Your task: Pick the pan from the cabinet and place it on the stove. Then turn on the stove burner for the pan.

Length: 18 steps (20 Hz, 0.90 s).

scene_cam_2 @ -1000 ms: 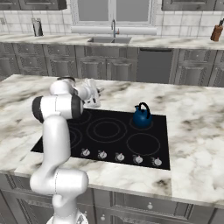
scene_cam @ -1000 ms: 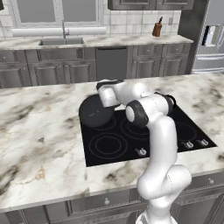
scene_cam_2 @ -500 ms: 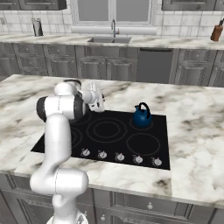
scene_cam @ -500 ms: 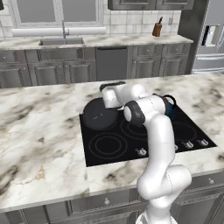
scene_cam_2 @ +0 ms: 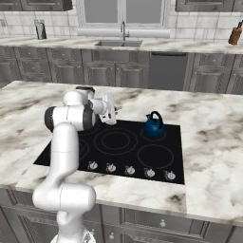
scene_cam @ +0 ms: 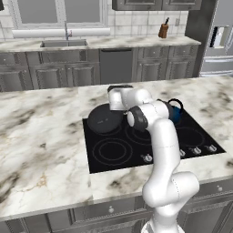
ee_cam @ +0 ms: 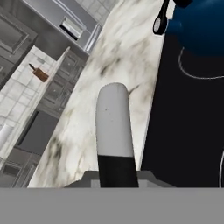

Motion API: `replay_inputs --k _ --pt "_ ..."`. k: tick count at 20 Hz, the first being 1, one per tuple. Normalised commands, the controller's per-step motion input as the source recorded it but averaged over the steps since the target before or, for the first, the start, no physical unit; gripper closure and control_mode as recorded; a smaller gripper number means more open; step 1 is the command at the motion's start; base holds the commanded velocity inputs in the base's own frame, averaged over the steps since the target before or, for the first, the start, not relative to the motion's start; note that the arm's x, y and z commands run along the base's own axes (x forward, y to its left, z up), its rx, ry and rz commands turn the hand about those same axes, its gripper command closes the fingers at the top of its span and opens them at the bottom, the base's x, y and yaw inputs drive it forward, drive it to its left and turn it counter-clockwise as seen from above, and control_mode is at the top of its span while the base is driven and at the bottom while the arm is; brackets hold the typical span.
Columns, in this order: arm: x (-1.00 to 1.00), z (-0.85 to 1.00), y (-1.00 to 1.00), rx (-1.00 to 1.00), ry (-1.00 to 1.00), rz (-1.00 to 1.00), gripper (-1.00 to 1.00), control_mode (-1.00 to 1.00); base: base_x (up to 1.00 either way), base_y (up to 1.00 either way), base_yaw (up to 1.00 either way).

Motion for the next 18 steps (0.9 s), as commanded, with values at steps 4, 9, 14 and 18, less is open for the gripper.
replay_inputs --k 4,9,14,18 --pt "0.00 -0.21 0.24 -0.01 0.00 -0.11 1.00 -1.00 0.00 0.00 0.00" --pt "0.00 -0.16 0.27 -0.01 0.00 -0.09 -1.00 -1.00 0.00 0.00 0.00" --pt "0.00 -0.10 0.12 0.00 -0.01 -0.07 -1.00 -1.00 0.00 0.00 0.00" --pt "-0.05 -0.12 0.07 0.00 -0.02 -0.06 -1.00 -1.00 0.00 0.00 0.00"
